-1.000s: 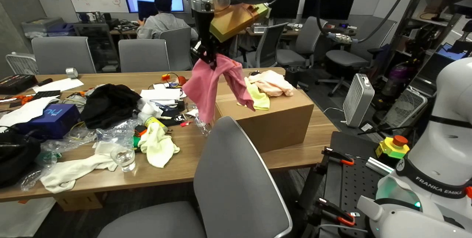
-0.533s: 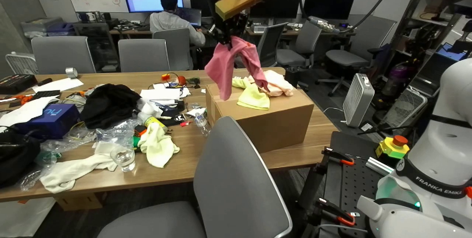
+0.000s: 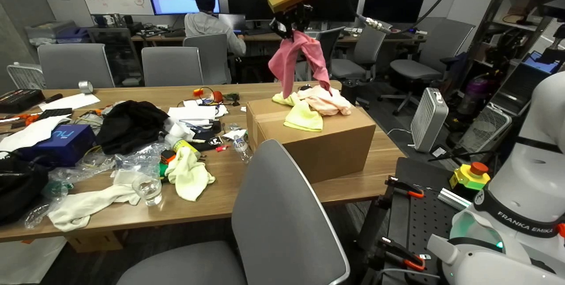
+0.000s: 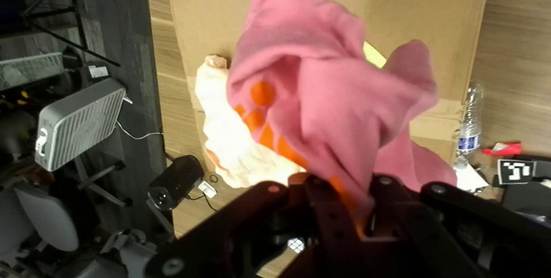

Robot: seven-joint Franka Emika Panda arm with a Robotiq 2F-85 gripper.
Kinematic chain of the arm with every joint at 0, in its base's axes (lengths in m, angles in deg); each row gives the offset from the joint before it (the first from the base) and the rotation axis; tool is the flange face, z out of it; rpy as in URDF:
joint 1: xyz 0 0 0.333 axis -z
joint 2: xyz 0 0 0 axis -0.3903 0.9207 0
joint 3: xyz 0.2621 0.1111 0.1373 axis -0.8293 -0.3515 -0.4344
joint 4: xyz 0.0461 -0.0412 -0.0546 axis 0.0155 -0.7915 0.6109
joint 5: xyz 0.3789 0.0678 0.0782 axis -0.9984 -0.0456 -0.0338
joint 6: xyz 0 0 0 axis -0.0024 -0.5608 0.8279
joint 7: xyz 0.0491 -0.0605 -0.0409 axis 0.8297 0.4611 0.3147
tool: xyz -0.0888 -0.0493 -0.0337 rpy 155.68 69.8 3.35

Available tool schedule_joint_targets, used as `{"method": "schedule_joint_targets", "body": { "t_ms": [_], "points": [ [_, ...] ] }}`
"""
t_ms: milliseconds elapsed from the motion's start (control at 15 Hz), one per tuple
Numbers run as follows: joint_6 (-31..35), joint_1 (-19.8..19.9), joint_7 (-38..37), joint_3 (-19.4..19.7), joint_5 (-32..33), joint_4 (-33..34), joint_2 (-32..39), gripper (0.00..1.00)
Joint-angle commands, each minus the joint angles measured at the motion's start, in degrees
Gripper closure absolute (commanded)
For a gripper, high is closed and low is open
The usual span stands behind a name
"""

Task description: Remove the yellow towel, peach t-shirt and then the pink t-shirt from the backrest of the chair and put them on top of the brown box

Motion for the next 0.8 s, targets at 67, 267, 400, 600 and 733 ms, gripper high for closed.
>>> {"method": "schedule_joint_targets", "body": {
  "t_ms": [67,267,400,600,733],
  "points": [
    [-5.16,1.35,-5.39,2.59,-0.29,7.11,4.35,0.96],
    [-6.62,2.95,-7.22,4.04,-1.72,9.22,5.6,0.96],
    [-6.58,3.9,-8.66,4.86,-2.3,10.3,6.11,0.96],
    [-7.16,5.77,-13.54,6.29,-5.07,10.81,6.0,0.96],
    [-7.18,6.55,-14.41,6.7,-5.73,11.25,6.04,0.59]
  ]
}}
